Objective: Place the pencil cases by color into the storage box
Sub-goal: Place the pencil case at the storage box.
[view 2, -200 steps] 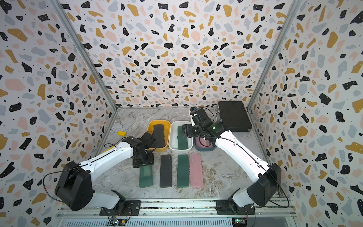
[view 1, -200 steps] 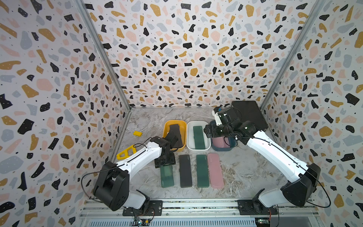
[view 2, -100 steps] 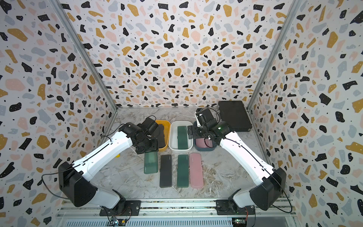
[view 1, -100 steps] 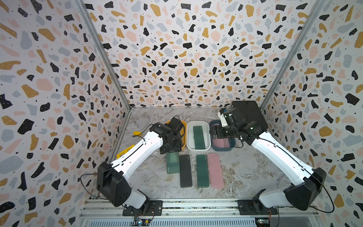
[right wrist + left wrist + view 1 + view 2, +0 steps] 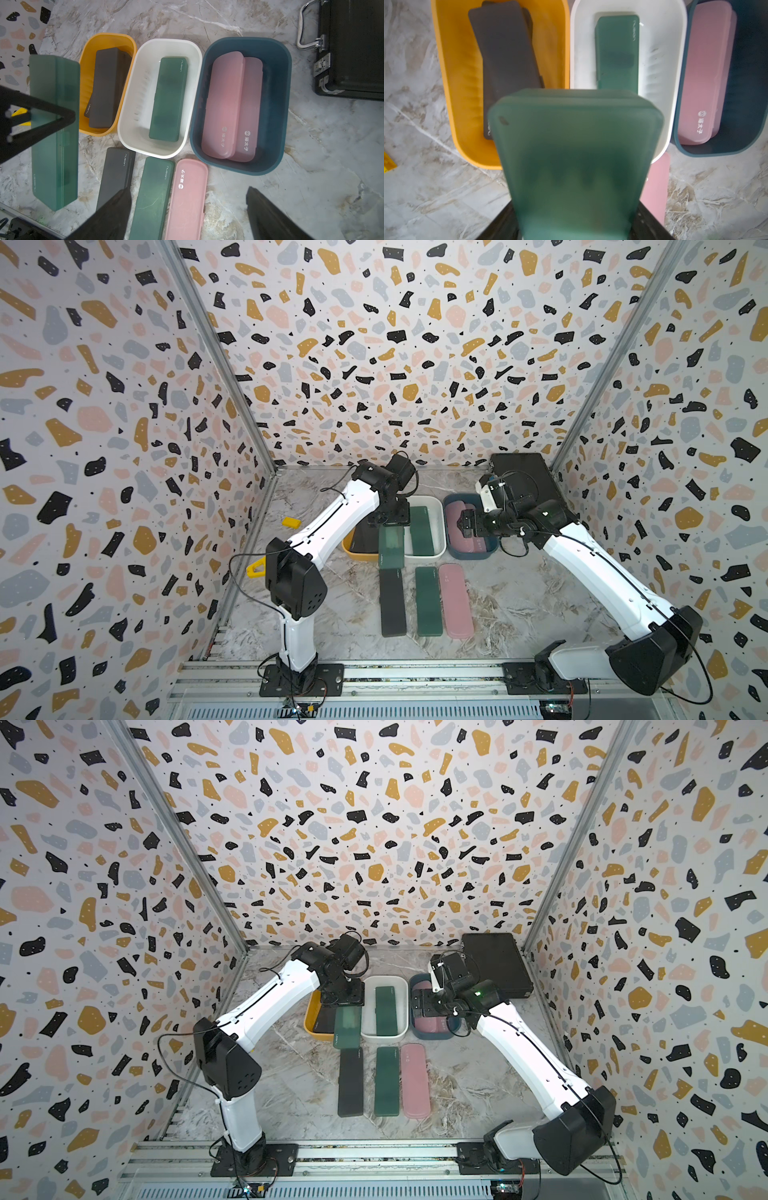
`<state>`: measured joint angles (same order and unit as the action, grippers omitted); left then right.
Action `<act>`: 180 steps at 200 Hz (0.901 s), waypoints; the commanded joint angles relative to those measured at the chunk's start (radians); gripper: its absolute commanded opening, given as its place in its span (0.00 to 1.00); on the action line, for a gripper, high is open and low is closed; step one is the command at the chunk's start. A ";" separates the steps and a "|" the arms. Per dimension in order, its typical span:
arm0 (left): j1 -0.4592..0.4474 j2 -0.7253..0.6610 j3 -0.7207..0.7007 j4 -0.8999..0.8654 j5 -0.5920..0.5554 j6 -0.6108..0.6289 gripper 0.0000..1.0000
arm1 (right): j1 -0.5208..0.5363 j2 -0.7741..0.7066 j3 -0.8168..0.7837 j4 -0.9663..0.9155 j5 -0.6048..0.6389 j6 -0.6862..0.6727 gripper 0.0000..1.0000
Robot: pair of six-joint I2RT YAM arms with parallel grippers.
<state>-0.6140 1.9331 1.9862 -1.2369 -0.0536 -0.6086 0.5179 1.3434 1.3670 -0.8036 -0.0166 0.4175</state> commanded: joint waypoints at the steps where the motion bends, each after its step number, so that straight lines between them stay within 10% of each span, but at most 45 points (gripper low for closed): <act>1: -0.017 0.075 0.123 -0.060 0.011 0.039 0.64 | -0.020 -0.043 -0.012 -0.031 -0.019 -0.014 0.91; 78: -0.020 0.332 0.453 -0.087 0.013 0.089 0.64 | -0.061 -0.082 -0.062 -0.048 -0.043 -0.029 0.91; 180: -0.019 0.438 0.490 0.012 0.021 0.088 0.64 | -0.085 -0.092 -0.083 -0.054 -0.068 -0.046 0.91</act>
<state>-0.6304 2.3470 2.4355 -1.2560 -0.0338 -0.5343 0.4400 1.2823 1.2892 -0.8314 -0.0738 0.3859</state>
